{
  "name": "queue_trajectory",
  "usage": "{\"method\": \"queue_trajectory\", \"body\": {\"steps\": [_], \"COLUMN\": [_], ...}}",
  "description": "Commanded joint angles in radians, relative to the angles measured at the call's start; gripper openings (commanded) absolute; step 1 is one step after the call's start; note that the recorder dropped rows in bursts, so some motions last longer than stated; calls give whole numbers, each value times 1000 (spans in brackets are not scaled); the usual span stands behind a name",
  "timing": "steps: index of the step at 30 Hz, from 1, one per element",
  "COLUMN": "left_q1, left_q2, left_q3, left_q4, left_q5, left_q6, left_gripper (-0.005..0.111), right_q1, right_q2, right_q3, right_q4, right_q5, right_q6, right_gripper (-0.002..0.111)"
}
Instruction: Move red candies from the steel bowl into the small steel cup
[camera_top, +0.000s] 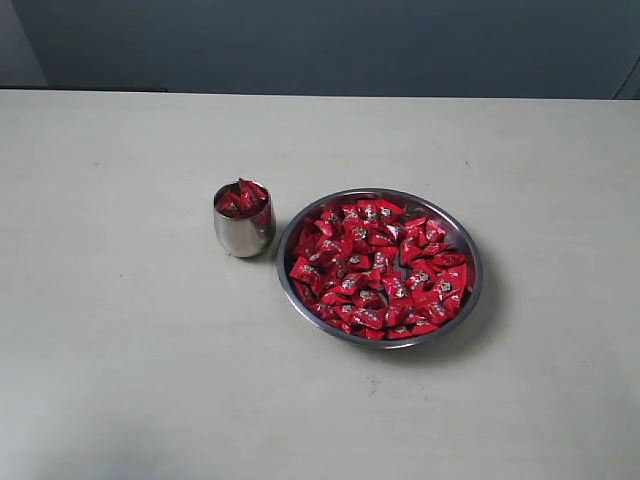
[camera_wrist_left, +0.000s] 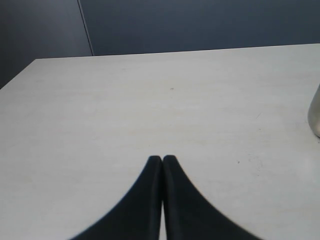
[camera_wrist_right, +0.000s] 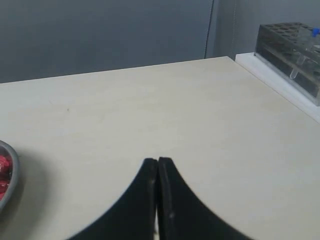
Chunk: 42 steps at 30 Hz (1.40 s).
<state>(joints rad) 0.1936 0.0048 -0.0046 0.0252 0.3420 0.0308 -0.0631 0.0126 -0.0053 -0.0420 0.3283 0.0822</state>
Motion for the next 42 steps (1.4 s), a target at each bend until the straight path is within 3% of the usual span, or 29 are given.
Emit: {"method": "queue_trajectory", "body": {"steps": [1, 42], "left_q1": [-7, -7], "left_q2": [-5, -5], "left_q3": [5, 5], "left_q4": [2, 2], "left_q5": [-8, -8], "left_q6": [-1, -1], "left_gripper": [0, 0], "right_q1": [-5, -5], "right_q2": [-7, -7], "right_q3": [5, 5], "right_q4": [0, 30], "right_q5": [-5, -9], "right_q6": [-2, 0], "right_gripper": [-1, -1]}}
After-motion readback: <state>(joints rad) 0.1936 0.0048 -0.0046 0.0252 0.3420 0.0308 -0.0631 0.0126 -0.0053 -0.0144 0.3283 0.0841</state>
